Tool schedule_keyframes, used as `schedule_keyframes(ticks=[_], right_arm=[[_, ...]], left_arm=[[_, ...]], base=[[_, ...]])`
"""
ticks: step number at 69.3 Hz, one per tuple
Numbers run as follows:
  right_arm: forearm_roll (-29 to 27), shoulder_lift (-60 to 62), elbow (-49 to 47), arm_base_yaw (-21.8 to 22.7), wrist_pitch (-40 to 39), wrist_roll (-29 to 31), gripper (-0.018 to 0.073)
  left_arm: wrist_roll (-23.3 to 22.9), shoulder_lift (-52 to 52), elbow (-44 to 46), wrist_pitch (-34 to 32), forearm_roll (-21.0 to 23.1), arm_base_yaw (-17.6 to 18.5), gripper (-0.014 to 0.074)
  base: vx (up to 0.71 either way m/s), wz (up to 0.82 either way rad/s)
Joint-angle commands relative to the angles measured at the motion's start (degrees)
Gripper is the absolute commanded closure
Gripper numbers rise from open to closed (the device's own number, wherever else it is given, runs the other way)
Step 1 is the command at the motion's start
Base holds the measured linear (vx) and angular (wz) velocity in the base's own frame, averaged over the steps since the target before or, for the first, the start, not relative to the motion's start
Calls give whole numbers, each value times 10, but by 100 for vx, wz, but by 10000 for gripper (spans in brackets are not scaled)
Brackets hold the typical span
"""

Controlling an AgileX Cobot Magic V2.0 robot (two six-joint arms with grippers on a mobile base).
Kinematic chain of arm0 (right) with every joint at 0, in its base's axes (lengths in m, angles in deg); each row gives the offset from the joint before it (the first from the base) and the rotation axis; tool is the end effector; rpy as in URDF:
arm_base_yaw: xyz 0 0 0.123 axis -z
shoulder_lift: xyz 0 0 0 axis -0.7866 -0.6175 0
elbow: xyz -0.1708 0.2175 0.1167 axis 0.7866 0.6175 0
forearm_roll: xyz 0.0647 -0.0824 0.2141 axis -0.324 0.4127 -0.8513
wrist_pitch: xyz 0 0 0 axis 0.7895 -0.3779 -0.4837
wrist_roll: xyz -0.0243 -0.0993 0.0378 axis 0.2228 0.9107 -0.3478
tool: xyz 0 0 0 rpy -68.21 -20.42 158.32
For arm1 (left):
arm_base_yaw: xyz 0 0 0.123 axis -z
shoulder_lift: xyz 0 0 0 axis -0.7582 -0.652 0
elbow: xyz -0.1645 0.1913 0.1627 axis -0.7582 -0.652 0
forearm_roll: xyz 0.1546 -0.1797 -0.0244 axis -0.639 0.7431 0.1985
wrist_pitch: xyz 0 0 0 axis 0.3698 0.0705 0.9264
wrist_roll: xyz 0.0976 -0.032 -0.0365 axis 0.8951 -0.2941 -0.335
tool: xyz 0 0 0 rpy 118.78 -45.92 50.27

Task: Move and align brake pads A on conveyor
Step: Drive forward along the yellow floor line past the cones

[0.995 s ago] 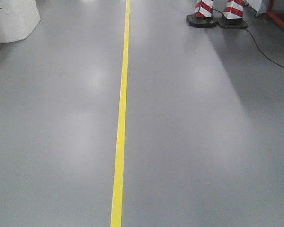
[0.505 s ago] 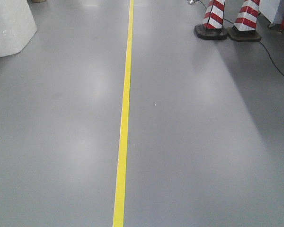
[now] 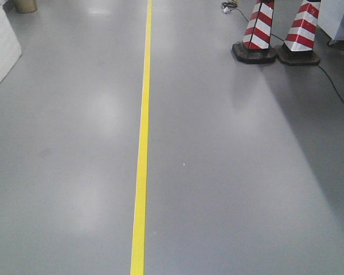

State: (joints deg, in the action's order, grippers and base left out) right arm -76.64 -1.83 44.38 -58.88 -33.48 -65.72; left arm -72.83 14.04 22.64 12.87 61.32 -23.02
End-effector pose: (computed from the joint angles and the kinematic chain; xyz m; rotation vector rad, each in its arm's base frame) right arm 0.0611 0.0136 0.3071 -0.2357 1.6814 0.0580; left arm 0.0265 0.0011 0.3077 0.2606 1.8781 -0.2711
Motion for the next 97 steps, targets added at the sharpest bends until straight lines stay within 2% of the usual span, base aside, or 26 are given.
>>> schedule_keyframes(ticks=[1, 97], right_arm=[[-2, -5, -18, 0, -55, 4, 561], [-2, -5, -18, 0, -55, 4, 561]], left_arm=[[0, -8, 15, -55, -3, 2, 602], [0, -8, 15, -55, -4, 2, 602]], base=[[76, -4], [77, -4]])
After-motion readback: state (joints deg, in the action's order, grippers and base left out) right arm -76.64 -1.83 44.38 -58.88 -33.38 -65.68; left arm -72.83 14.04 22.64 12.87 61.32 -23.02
